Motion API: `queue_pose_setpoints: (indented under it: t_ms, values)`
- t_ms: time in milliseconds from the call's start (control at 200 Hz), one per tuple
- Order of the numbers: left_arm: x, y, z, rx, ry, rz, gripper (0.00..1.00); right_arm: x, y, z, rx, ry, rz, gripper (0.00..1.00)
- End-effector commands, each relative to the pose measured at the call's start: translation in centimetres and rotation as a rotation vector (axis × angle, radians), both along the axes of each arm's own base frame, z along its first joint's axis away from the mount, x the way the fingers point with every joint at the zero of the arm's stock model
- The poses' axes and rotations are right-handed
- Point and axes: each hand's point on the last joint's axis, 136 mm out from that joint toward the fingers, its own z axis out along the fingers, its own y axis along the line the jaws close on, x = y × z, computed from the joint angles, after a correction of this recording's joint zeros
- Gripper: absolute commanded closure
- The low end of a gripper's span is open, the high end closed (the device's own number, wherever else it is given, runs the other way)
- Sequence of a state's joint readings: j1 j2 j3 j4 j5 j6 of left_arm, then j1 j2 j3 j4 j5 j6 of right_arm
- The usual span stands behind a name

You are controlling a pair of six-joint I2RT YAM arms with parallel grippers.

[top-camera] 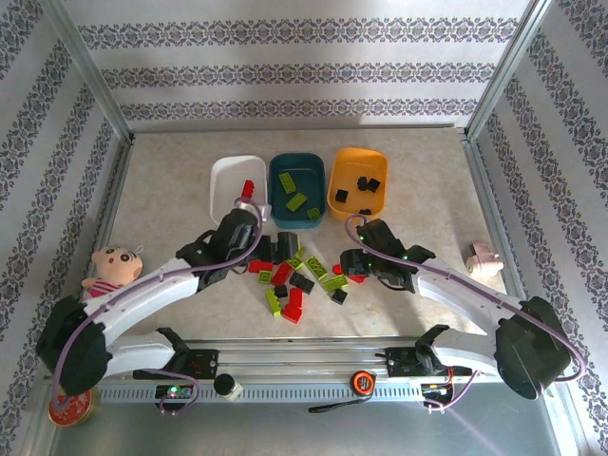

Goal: Sort the legos into containers by color
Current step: Pick up the lego from the bottom-center of the table.

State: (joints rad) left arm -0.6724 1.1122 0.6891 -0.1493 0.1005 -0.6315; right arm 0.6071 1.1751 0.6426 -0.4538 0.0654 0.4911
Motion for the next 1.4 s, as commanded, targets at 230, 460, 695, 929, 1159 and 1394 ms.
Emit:
queue_pose_setpoints:
  t_ms: [230,460,695,929,1159,1394]
  values:
    - [-0.9,2.5,-1.3,0.039,0.024,0.082,0.00,-1.4,0.4,-1.5,-0.030,0.097,0.029,0.27]
    - [-1.0,2.8,-1.6,0.051,0.030,0.084,0.00,-0.6,1.5,-2.3,0.015,0.092,0.003,0.22]
    - [-1.2,2.9,-2.3,0.057,0.045,0.086,0.00,0.0,0.1,-3.6,-0.019,0.101,-0.065,0.29]
    - [-1.3,3.5,-2.4,0.074,0.044,0.098,0.00,0.2,-0.8,-4.6,-0.064,0.123,-0.083,0.33]
    - [-1.4,4.7,-2.0,0.102,0.026,0.131,0.00,0.3,-1.2,-5.0,-0.058,0.136,-0.087,0.42]
    - [-1.5,6.6,-1.3,0.157,-0.012,0.180,0.00,0.9,-0.6,-3.2,-0.024,0.083,-0.058,0.56]
